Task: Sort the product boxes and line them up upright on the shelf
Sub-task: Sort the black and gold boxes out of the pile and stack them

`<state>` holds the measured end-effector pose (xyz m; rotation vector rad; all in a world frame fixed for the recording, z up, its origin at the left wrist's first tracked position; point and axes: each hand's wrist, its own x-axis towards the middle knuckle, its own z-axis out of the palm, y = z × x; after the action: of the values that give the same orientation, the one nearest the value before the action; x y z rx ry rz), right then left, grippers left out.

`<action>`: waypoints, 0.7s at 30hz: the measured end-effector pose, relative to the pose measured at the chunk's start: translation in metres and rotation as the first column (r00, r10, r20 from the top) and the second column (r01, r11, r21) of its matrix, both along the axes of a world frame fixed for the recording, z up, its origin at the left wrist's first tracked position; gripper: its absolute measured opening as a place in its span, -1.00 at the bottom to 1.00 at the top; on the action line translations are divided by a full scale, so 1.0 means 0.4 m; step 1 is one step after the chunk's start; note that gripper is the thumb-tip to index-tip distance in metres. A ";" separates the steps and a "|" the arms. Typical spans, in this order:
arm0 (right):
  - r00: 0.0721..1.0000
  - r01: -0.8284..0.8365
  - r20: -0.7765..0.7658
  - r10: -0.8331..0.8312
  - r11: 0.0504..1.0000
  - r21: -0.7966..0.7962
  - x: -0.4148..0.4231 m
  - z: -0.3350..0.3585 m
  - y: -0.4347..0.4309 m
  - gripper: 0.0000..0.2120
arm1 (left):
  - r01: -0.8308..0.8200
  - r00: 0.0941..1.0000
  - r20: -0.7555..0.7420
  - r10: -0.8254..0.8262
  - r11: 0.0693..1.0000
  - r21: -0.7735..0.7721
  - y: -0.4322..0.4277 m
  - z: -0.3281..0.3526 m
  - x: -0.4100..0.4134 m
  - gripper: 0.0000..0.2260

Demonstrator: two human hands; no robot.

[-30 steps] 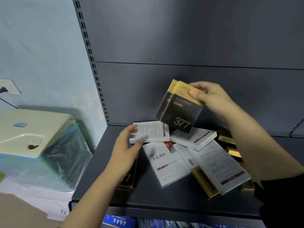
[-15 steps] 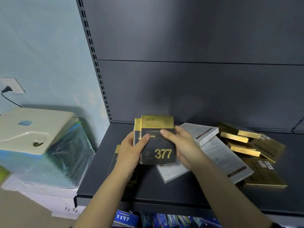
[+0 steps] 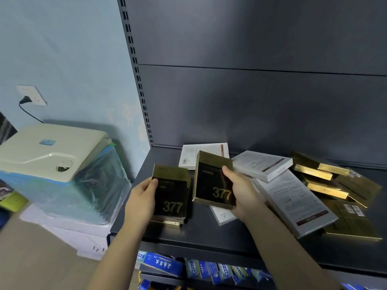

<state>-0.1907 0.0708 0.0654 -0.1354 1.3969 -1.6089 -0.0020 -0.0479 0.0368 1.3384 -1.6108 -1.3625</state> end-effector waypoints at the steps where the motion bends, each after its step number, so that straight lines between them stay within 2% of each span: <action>1: 0.999 -0.029 0.019 0.030 0.999 -0.012 0.019 -0.011 -0.010 -0.74 | 0.010 0.999 0.036 -0.010 1.000 -0.019 -0.002 -0.005 0.000 -0.73; 6: 0.991 -0.113 0.076 0.113 0.994 -0.015 0.109 -0.028 -0.066 -0.75 | 0.091 0.990 0.114 -0.081 0.992 -0.085 -0.040 -0.035 -0.005 -0.79; 11: 0.987 -0.150 0.056 0.153 0.987 -0.056 0.146 -0.011 -0.101 -0.73 | 0.117 0.992 0.034 -0.118 0.993 0.004 -0.029 0.012 -0.027 -0.78; 13: 0.974 -0.205 0.085 0.208 0.978 -0.046 0.149 -0.006 -0.105 -0.68 | 0.173 0.983 0.061 -0.173 0.985 0.012 -0.024 0.023 -0.037 -0.77; 15: 0.957 -0.279 0.072 0.281 0.960 -0.035 0.139 0.005 -0.094 -0.60 | 0.220 0.963 0.168 -0.211 0.975 -0.036 -0.026 0.034 -0.046 -0.87; 16: 0.950 -0.313 0.013 0.313 0.950 -0.016 0.123 0.011 -0.084 -0.54 | 0.242 0.937 0.274 -0.214 0.968 -0.069 -0.027 0.041 -0.053 -0.86; 18: 0.934 -0.313 -0.167 0.317 0.948 0.052 0.069 0.038 -0.052 -0.35 | 0.272 0.870 0.462 -0.172 0.949 -0.158 -0.031 0.055 -0.066 -0.59; 19: 0.914 -0.279 -0.282 0.291 0.957 0.081 0.026 0.059 -0.030 -0.32 | 0.261 0.868 0.480 -0.128 0.940 -0.221 -0.031 0.061 -0.075 -0.48; 21: 0.844 -0.141 -0.511 0.163 0.987 0.081 -0.074 0.119 0.024 -0.51 | 0.241 0.915 0.390 -0.108 0.919 -0.312 -0.022 0.081 -0.093 -0.43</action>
<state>-0.2203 0.0806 0.1130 -0.6846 1.7722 -1.4647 -0.0392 -0.0566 0.0694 1.2973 -2.1569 -0.8842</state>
